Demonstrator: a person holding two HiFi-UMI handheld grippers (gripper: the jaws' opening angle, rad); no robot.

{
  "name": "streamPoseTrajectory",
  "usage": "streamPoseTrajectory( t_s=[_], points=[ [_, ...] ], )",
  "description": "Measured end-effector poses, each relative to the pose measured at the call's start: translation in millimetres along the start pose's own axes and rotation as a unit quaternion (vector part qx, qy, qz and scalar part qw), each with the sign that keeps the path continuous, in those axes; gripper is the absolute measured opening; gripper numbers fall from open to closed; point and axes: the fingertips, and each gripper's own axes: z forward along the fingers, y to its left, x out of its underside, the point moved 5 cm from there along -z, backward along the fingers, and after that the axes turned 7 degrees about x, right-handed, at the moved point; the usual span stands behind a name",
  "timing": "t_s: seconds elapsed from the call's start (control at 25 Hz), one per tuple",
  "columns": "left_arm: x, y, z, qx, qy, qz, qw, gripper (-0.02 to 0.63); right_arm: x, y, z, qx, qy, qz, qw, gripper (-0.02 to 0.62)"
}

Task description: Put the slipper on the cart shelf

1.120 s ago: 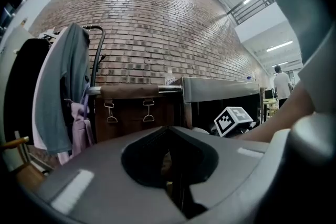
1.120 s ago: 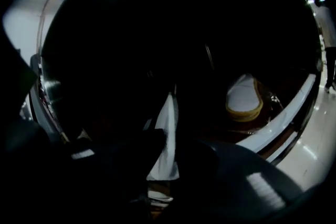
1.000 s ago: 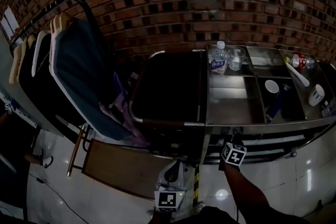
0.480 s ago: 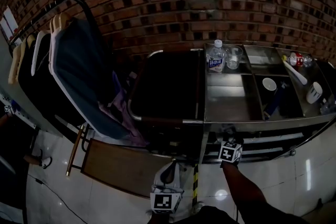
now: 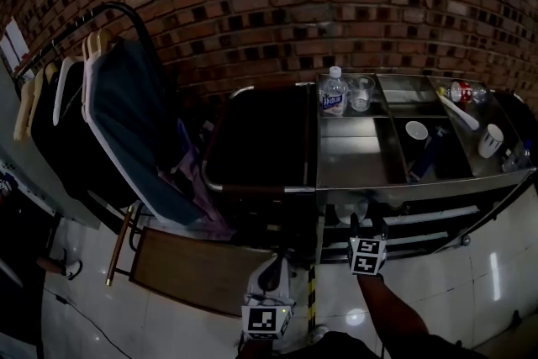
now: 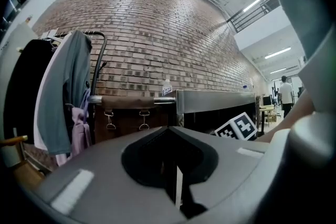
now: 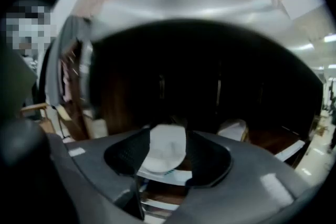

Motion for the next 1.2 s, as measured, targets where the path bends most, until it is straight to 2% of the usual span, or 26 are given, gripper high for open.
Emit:
streamPoseTrajectory(
  t_s=[0.16,0.36,0.52,0.84,1.2],
  points=[
    [-4,-9,2,0.017,-0.02,0.009,0.9996,0.017,-24,0,-69,-0.031,-0.06,-0.007,0.998,0.159],
    [-22,-18,-4,0.022,-0.033,0.009,0.9992,0.017,-46,-9,-136,-0.023,-0.098,0.003,0.995,0.003],
    [-23,-32,-5,0.041,-0.038,0.001,0.9985,0.017,-47,-10,-169,-0.016,-0.109,0.0,0.994,0.003],
    [-38,-53,-10,0.093,-0.039,0.019,0.9947,0.017,-52,11,-206,-0.017,-0.131,0.004,0.991,0.002],
    [-52,-62,-9,0.114,-0.056,0.026,0.9915,0.017,-66,21,-222,-0.014,-0.156,-0.008,0.988,0.002]
  ],
)
